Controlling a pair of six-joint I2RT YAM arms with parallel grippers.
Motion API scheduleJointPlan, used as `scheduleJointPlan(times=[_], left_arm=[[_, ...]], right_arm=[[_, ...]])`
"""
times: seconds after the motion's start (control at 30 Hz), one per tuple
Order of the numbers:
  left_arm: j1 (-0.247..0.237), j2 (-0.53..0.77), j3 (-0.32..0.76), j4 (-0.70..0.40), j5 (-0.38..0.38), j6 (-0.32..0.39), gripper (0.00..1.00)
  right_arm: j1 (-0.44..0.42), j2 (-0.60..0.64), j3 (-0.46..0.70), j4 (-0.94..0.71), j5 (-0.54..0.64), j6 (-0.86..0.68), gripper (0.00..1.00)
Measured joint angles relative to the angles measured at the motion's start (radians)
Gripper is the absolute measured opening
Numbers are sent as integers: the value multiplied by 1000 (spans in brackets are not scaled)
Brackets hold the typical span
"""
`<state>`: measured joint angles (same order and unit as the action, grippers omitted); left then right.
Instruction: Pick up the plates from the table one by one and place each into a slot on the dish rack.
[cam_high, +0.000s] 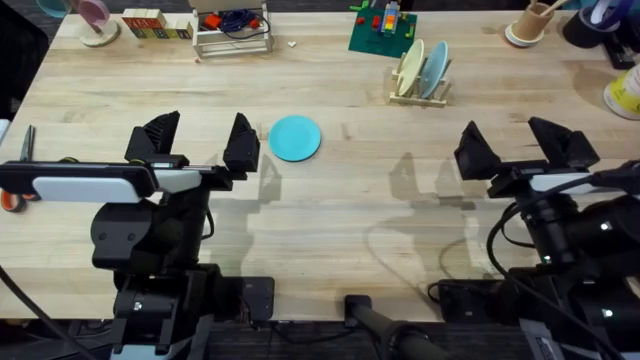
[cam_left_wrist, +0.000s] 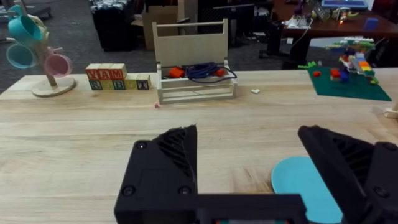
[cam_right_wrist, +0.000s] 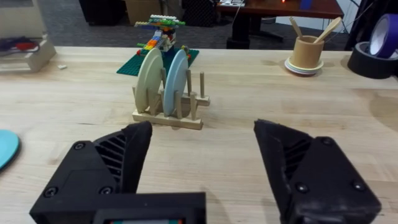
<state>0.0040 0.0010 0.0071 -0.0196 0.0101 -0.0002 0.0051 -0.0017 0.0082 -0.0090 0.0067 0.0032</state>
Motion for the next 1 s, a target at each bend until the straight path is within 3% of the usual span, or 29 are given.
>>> scheduleJointPlan(times=[0.8, 1.0], left_arm=[[0, 0, 2, -20, 5, 17, 993], [0, 0, 109, -118, 5, 26, 992]], right_arm=[[0, 0, 0, 53, 8, -5, 993], [0, 0, 48, 33, 8, -12, 993]])
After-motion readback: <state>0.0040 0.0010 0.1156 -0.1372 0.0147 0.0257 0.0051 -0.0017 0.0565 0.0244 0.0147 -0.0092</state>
